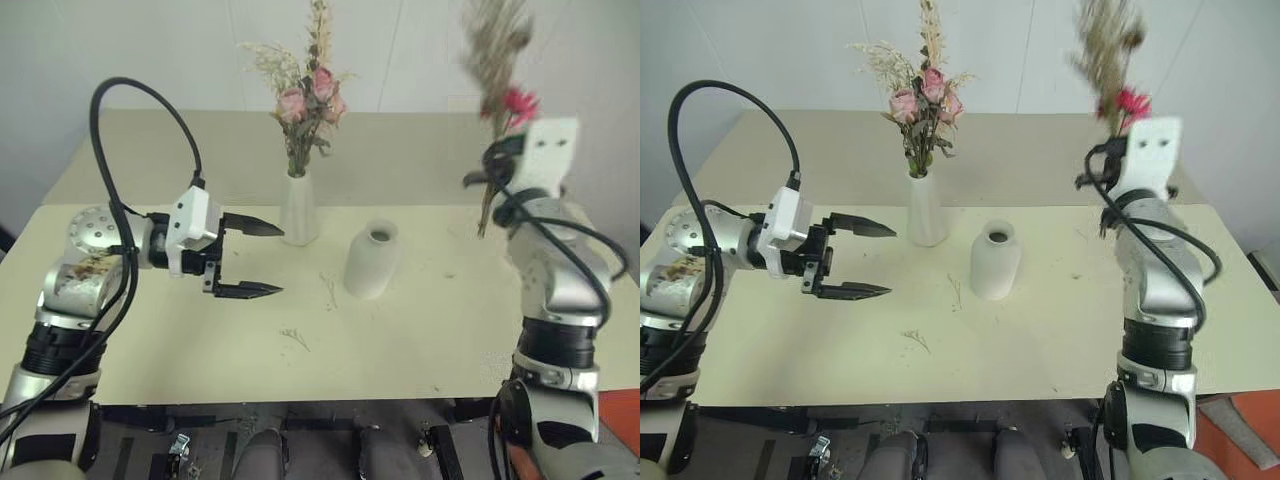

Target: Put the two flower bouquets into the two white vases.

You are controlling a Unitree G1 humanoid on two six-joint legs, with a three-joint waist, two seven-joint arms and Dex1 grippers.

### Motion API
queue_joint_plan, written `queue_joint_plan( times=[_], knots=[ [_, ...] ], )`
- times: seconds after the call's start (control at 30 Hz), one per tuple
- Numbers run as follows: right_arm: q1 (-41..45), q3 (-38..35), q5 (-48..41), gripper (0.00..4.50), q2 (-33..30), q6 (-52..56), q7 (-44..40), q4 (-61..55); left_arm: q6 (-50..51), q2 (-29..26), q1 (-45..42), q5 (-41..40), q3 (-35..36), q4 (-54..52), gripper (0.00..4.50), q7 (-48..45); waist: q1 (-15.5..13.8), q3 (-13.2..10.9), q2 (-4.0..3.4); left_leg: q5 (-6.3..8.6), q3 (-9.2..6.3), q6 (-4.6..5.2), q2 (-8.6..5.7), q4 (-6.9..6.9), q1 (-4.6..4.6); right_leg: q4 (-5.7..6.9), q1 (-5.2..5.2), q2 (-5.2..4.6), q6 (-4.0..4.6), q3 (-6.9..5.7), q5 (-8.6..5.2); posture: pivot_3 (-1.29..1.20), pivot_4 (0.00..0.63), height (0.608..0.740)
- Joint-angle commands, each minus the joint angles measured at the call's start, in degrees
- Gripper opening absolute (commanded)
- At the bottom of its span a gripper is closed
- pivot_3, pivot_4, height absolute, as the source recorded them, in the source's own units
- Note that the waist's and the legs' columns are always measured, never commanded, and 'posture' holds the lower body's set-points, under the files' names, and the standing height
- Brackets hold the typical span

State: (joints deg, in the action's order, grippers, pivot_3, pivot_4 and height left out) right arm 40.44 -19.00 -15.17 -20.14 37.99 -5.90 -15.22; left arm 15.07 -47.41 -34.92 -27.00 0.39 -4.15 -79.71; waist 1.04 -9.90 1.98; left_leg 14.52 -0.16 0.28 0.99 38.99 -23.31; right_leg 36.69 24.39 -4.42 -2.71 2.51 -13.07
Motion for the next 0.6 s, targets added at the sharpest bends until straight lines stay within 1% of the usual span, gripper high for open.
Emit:
queue_joint_plan(
  times=[0.03, 0.07, 0.13, 0.2, 0.3, 0.43, 0.6],
  knots=[
    [-0.4, -4.5, -12.8, 0.02, 1.7, -4.9, -7.2, -10.6, -0.7, -1.7, 0.5, -0.1, 2.5, 0.9, 4.50, 0.0, 0.2, 0.0, -0.02, 0.00, 0.01, 0.00, 0.02, 0.00, 0.06, 0.02, -0.03, 0.01, 0.00, 0.01, 0.00, 0.00, 0.150, 0.740],
    [-0.5, -4.5, -15.3, 0.02, 2.4, -6.1, -8.5, -12.3, -0.8, -1.8, 0.5, -0.1, 2.7, 1.5, 4.50, 0.1, 0.3, 0.0, -0.03, 0.00, 0.01, 0.00, 0.02, -0.01, 0.08, 0.02, -0.04, 0.01, 0.00, 0.01, 0.00, 0.00, 0.150, 0.740],
    [-0.2, -4.3, -20.8, 0.02, 4.7, -6.0, -8.6, -15.0, -1.2, -1.9, 0.6, 0.1, 3.0, 2.5, 4.50, 0.1, 0.4, 0.0, -0.04, 0.00, 0.01, 0.00, 0.02, -0.01, 0.17, 0.06, -0.10, 0.01, 0.01, 0.01, 0.00, 0.00, 0.150, 0.740],
    [-0.6, -2.4, -23.5, 0.02, 6.6, -5.5, -8.2, -16.4, -1.3, -1.9, 1.0, 0.1, 3.2, 3.0, 4.50, 0.4, 0.7, 0.0, -0.04, 0.00, 0.00, 0.00, 0.04, -0.01, 0.24, 0.10, -0.13, 0.03, 0.02, 0.01, -0.01, 0.00, 0.150, 0.740],
    [-2.5, 2.3, -21.8, 0.02, 7.9, -7.4, -9.1, -15.9, -1.5, -1.8, 1.8, 0.2, 3.5, 3.0, 4.50, 1.2, 1.1, 0.0, -0.05, -0.01, 0.00, -0.01, 0.03, 0.01, 0.24, 0.18, -0.14, 0.02, 0.02, 0.01, -0.01, 0.00, 0.150, 0.740],
    [-2.8, 5.2, -20.2, 0.02, 9.7, -11.2, -9.8, -12.0, -1.4, -2.0, 2.9, 0.1, 3.8, 2.2, 4.50, 2.1, 1.3, 0.0, -0.05, -0.01, 0.00, -0.01, 0.01, 0.01, 0.19, 0.17, -0.08, 0.02, 0.03, 0.01, -0.01, 0.00, 0.150, 0.740],
    [-4.5, 6.7, -18.5, 0.02, 9.8, -15.5, -11.9, -7.7, -1.3, -2.5, 4.1, 0.3, 4.4, 1.1, 4.50, 2.9, 1.3, 0.0, -0.06, -0.01, -0.01, -0.01, 0.01, 0.00, 0.19, 0.16, -0.08, 0.01, 0.03, -0.01, -0.01, 0.00, 0.150, 0.740]
  ],
)
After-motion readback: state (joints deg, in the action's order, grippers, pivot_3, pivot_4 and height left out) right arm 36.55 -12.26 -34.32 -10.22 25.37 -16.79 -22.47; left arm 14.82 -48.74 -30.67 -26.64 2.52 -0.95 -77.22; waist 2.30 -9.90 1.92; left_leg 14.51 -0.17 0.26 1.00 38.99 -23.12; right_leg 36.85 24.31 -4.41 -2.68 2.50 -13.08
